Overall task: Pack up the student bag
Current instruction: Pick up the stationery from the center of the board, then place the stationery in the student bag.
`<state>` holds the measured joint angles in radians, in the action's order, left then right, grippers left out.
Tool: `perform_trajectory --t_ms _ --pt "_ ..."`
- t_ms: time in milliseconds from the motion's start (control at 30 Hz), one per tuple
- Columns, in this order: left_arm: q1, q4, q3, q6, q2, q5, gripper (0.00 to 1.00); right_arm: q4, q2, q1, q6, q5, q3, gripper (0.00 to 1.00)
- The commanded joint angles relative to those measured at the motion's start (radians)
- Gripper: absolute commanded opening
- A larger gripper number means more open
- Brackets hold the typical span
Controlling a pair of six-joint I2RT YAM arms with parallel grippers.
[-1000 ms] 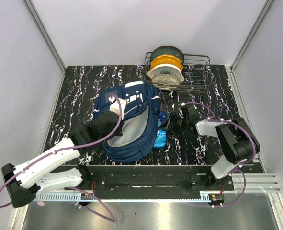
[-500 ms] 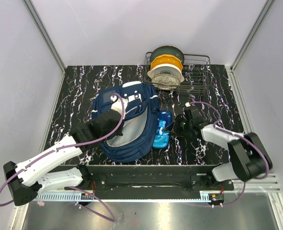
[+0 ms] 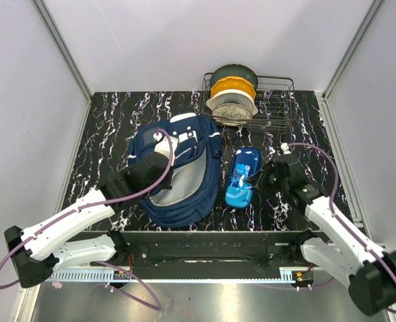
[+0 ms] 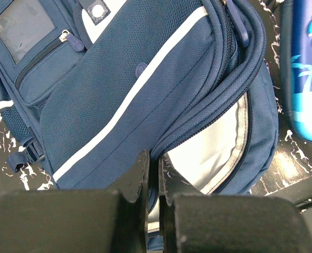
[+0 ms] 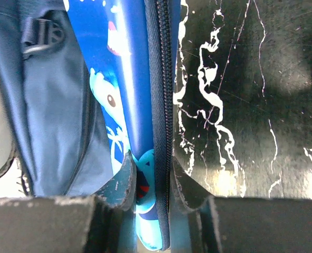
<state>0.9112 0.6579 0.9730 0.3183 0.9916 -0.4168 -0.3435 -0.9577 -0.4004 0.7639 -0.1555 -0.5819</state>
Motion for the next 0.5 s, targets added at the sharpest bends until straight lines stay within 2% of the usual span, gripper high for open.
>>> perform_trajectory --t_ms 0,100,200,233,333,467 --pt "-0.003 -0.020 0.036 0.022 -0.044 -0.023 0.00 -0.139 0.137 -0.003 0.008 0.034 -0.108 0.00" --pt "-0.003 -0.020 0.043 0.002 -0.045 -0.014 0.00 -0.227 0.178 -0.003 -0.027 -0.083 -0.174 0.00" --pt "-0.005 -0.052 0.040 -0.041 -0.068 0.004 0.00 -0.253 0.137 -0.005 -0.031 -0.292 -0.237 0.00" --pt "-0.005 -0.073 0.038 -0.048 -0.073 0.003 0.00 -0.236 0.123 -0.003 -0.019 -0.419 -0.239 0.00" --pt "-0.003 -0.098 0.055 -0.080 -0.077 0.001 0.00 -0.100 0.073 -0.008 0.107 -0.599 -0.211 0.00" --pt "-0.003 -0.101 0.101 -0.093 -0.056 0.018 0.00 0.041 0.025 -0.057 0.184 -0.618 -0.194 0.00"
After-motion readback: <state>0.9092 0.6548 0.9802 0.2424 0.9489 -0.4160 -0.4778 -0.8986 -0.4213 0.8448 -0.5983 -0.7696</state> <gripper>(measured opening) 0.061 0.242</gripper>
